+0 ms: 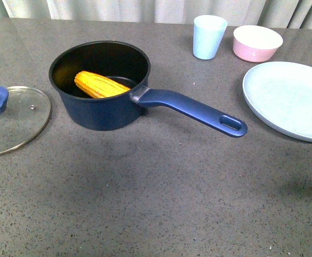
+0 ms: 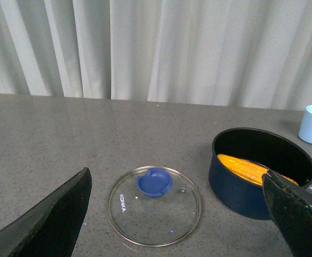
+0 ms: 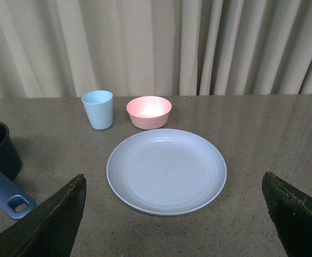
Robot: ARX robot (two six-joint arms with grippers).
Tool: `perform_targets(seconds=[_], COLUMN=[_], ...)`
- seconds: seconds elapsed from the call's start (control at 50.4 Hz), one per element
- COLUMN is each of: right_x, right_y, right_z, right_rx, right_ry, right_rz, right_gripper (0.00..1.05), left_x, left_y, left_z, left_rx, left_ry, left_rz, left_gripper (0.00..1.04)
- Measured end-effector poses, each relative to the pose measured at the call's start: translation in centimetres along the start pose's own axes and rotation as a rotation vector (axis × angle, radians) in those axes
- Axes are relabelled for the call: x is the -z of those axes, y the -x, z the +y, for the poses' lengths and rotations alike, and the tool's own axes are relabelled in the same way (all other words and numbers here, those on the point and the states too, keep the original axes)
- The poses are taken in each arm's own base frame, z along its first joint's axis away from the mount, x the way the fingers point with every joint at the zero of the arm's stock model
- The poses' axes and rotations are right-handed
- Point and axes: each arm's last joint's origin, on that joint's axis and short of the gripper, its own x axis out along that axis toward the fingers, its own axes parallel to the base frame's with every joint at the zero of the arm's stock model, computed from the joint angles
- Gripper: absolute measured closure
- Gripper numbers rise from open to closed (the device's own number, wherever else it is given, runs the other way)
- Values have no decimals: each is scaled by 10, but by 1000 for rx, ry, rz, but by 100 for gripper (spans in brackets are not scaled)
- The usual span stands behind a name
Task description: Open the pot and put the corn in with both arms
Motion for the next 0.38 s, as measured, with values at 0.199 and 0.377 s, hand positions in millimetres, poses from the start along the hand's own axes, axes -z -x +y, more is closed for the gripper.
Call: perform_targets(seconds=[0.199,0.377], right_x=[0,0], right_y=[0,0], right_z=[0,0], right_rx=[0,0], right_ry=[0,0], right_rz=[0,0], right_gripper=[9,9], left_x=[0,0], left_y=[0,0], left_z=[0,0], left_rx=[0,0], left_ry=[0,0], left_rz=[0,0], left_gripper=[9,9])
